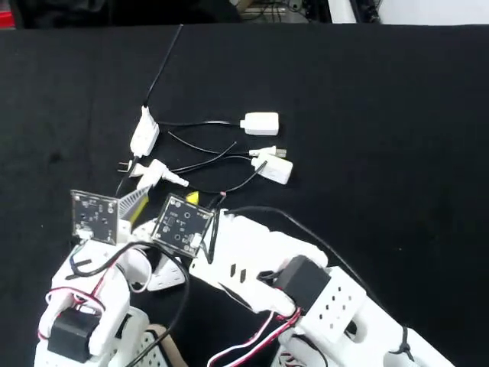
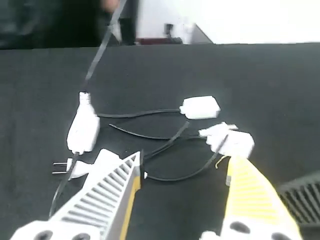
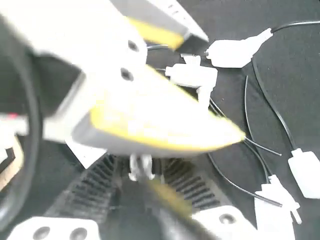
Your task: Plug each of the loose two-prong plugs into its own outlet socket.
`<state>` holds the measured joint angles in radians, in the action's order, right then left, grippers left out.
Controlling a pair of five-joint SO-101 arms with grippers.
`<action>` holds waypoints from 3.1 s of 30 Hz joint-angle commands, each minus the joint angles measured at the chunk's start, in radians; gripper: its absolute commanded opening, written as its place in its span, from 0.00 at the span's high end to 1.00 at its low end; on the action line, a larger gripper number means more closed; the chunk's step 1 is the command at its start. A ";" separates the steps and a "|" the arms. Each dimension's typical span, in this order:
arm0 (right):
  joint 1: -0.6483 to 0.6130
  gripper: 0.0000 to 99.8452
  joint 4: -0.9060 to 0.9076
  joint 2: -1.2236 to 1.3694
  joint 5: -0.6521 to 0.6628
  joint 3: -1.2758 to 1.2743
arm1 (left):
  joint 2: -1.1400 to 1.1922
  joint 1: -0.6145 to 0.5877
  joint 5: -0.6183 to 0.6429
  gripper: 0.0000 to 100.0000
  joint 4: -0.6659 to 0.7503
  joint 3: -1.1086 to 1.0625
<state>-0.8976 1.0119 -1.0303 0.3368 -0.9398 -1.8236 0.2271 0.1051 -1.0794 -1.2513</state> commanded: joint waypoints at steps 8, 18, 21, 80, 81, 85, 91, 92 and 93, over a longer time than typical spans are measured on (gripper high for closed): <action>0.117 0.99 0.011 0.004 -0.002 0.024 | -0.002 -0.154 -0.144 0.72 -0.104 0.096; 0.482 0.99 0.321 0.012 -0.021 0.297 | 0.144 -0.452 -0.509 0.72 -0.203 0.097; 0.528 0.99 0.339 0.062 0.012 0.323 | 0.351 -0.418 -0.660 0.72 -0.232 0.130; 0.838 0.99 0.290 0.302 0.077 0.452 | 0.213 -0.051 -0.707 0.87 -0.192 -0.091; 0.839 0.99 0.290 0.302 0.077 0.452 | 0.213 -0.051 -0.669 0.87 -0.186 -0.079; 0.839 0.99 0.287 0.302 0.075 0.453 | 0.236 -0.051 -0.551 0.87 -0.123 -0.068; 0.839 0.99 0.287 0.302 0.075 0.452 | 0.520 -0.076 -0.601 0.87 -0.110 0.071; 0.839 0.99 0.287 0.302 0.075 0.452 | 0.598 -0.101 -0.601 0.86 -0.110 0.122; 0.839 0.99 0.287 0.302 0.075 0.450 | 0.684 -0.125 -0.603 0.84 -0.112 0.186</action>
<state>-0.0721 1.3142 -0.6974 0.4212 -0.5409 -1.3372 0.1565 -0.4872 -1.2068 -1.2405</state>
